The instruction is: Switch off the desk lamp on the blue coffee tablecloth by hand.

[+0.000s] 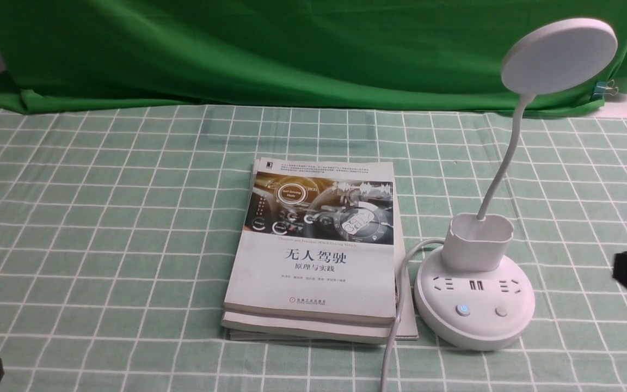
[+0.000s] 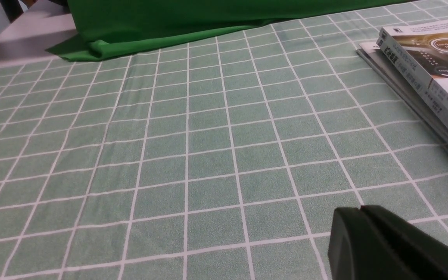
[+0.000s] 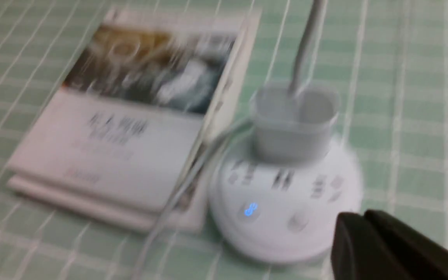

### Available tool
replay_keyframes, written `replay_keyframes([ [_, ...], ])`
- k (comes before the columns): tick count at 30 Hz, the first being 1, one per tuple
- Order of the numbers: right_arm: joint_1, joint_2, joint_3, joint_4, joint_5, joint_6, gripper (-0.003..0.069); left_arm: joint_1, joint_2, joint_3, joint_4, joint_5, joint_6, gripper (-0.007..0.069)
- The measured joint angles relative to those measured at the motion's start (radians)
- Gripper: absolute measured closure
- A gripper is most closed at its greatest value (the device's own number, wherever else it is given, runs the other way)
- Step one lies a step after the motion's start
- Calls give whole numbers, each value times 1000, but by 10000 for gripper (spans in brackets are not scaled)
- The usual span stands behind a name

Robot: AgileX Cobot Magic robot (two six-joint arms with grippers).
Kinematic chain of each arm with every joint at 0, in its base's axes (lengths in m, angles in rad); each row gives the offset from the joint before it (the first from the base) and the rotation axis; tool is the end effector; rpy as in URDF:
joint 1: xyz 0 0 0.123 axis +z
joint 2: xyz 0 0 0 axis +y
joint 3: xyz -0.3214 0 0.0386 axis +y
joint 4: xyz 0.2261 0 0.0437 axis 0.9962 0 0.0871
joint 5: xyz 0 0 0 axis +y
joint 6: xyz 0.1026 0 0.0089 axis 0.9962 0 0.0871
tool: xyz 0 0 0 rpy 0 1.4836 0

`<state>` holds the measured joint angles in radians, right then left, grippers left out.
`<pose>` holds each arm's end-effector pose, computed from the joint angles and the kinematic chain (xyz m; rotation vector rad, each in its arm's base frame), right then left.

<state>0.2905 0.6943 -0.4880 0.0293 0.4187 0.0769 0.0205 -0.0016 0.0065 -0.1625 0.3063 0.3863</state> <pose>0.0920 0.0288 0.3020 -0.2047 2.1083 0.2480 0.0053 -0.0049 0.1811 0.2234 1.7788 0.1368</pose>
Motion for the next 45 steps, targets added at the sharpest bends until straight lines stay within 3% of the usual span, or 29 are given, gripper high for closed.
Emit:
replay_keyframes([
  [5, -116, -270, 266, -29, -162, -28, 629, 0, 0, 0, 9, 0, 0, 624],
  [13, -213, -626, 494, -29, -174, -70, 629, 0, 0, 0, 9, 0, 0, 624],
  [45, -224, -693, 494, -35, -179, -110, 583, 0, 0, 0, 9, 0, 0, 624],
])
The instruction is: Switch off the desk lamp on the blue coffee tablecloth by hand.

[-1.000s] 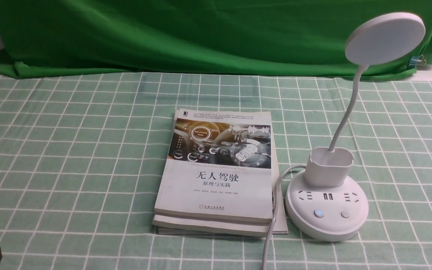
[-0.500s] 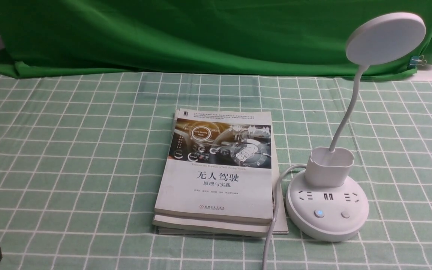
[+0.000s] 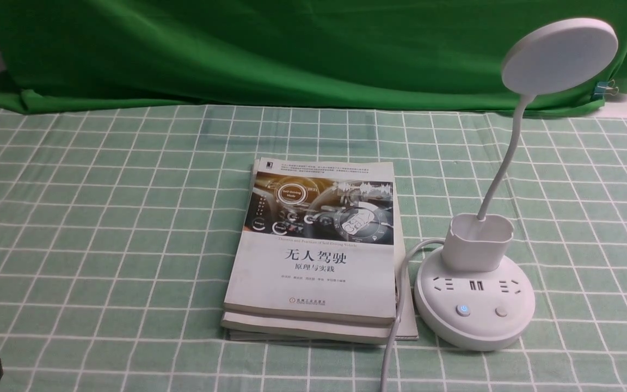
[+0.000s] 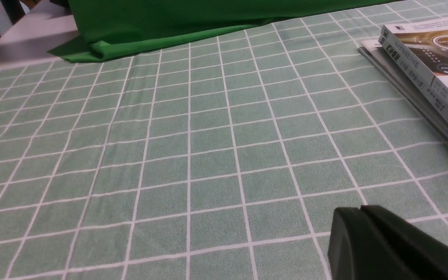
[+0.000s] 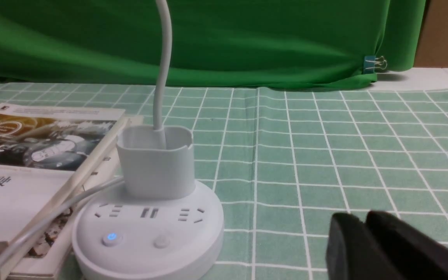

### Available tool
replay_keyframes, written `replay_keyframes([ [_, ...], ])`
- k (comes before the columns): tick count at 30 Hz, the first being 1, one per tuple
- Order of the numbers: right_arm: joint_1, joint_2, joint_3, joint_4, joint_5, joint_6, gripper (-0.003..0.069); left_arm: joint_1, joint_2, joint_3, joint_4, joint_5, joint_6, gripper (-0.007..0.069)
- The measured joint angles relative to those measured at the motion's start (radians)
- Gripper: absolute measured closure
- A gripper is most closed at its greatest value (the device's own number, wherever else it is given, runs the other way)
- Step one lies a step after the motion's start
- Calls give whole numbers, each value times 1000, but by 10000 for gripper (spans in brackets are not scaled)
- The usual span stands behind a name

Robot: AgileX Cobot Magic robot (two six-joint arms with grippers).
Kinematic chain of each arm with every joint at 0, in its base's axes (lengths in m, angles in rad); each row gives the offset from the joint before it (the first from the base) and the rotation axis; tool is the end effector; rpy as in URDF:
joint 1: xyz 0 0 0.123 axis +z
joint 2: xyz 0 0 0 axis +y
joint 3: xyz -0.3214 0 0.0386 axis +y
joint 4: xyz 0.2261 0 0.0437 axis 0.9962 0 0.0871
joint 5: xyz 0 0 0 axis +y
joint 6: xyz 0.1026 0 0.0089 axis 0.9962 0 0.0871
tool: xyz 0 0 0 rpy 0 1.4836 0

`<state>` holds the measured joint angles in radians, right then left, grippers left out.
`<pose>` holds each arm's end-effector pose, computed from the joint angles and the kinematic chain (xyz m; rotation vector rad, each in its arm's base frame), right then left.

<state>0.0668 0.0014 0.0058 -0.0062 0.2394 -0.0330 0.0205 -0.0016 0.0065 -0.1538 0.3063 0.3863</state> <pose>0.0067 0.0003 0.1877 -0.0904 1.7279 0.0192 0.0053 -0.0047 0.1811 0.2290 1.7788 0.1451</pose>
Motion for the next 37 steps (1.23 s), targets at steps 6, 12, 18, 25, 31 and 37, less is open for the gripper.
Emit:
replay_keyframes([
  [6, 0, 0, 0, 0, 1, -1, 572, 0, 0, 0, 0, 0, 0, 624],
  [12, 0, 0, 0, 0, 1, -1, 561, 0, 0, 0, 0, 0, 0, 624],
  [18, 0, 0, 0, 0, 1, -1, 551, 0, 0, 0, 0, 0, 0, 624],
  [25, 0, 0, 0, 0, 1, -1, 533, 0, 0, 0, 0, 0, 0, 624],
  [31, 0, 0, 0, 0, -1, 1, 521, 0, 0, 0, 0, 0, 0, 624],
  [37, 0, 0, 0, 0, -1, 1, 511, 0, 0, 0, 0, 0, 0, 624],
])
